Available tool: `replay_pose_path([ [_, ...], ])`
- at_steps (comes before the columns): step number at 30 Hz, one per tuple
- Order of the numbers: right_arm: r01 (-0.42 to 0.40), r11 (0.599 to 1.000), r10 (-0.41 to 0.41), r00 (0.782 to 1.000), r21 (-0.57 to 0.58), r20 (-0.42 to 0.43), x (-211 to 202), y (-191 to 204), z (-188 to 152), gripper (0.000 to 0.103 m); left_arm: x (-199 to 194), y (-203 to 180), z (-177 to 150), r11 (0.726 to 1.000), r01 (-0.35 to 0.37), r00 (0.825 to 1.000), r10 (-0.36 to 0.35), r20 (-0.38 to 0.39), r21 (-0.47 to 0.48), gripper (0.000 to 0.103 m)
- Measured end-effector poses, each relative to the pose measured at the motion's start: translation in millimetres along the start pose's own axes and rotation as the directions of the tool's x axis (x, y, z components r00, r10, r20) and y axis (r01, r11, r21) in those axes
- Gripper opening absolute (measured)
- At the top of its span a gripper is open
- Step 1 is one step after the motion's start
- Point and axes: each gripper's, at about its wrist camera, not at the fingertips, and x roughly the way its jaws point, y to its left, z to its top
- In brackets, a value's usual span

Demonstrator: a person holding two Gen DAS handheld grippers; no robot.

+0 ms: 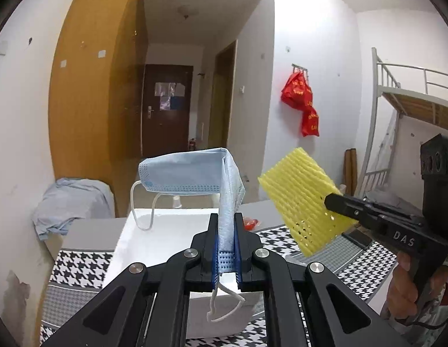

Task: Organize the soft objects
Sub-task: 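Carry the mask in the left gripper and the net in the right gripper toward the white foam box, then lower the mask into the white foam box and open the left gripper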

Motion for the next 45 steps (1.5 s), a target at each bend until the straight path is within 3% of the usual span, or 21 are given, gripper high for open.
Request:
replay_pose_path([
  [14, -0.085, 0.996, 0.084, 0.996, -0.027, -0.032, 27.0, 22.1, 3.1, 0.012, 14.2, 26.0, -4.1, 0.998, -0.056, 0.997, 0.055, -0.055, -0.024, 0.009],
  [28, -0.089, 0.996, 0.087, 0.995, -0.029, -0.049, 40.5, 23.4, 2.4, 0.012, 51.9, 39.0, -3.2, 0.999, -0.041, 0.989, 0.036, -0.146, -0.032, 0.01],
  [30, -0.083, 0.996, 0.082, 0.995, -0.022, -0.047, 40.3, 20.9, 2.5, 0.012, 54.8, 39.2, -3.9, 0.999, -0.042, 0.988, 0.038, -0.151, -0.024, 0.017],
  [31, -0.081, 0.997, 0.08, 0.996, -0.019, -0.046, 40.1, 19.4, 2.5, 0.012, 55.0, 37.7, -3.9, 0.999, -0.034, 0.988, 0.031, -0.152, -0.015, 0.032],
  [32, -0.076, 0.997, 0.075, 0.996, -0.017, -0.045, 39.8, 18.1, 2.6, 0.012, 54.4, 35.8, -3.9, 1.0, -0.025, 0.988, 0.024, -0.151, -0.004, 0.053],
  [34, -0.07, 0.997, 0.069, 0.997, -0.013, -0.044, 39.5, 17.3, 2.8, 0.012, 51.1, 34.3, -3.0, 0.999, -0.032, 0.991, 0.032, -0.133, -0.001, 0.076],
  [36, -0.065, 0.998, 0.065, 0.997, -0.013, -0.042, 38.5, 18.5, 2.7, 0.012, 46.3, 35.6, -1.6, 0.999, -0.034, 0.994, 0.033, -0.109, -0.01, 0.082],
  [38, -0.063, 0.998, 0.063, 0.997, -0.016, -0.042, 38.1, 19.2, 2.4, 0.012, 43.3, 38.3, -1.1, 0.999, -0.035, 0.995, 0.033, -0.094, -0.023, 0.098],
  [45, -0.067, 0.998, 0.067, 0.997, -0.014, -0.046, 38.3, 20.7, 2.6, 0.012, 33.0, 49.4, -3.3, 0.992, -0.089, 0.994, 0.083, -0.073, -0.085, 0.101],
])
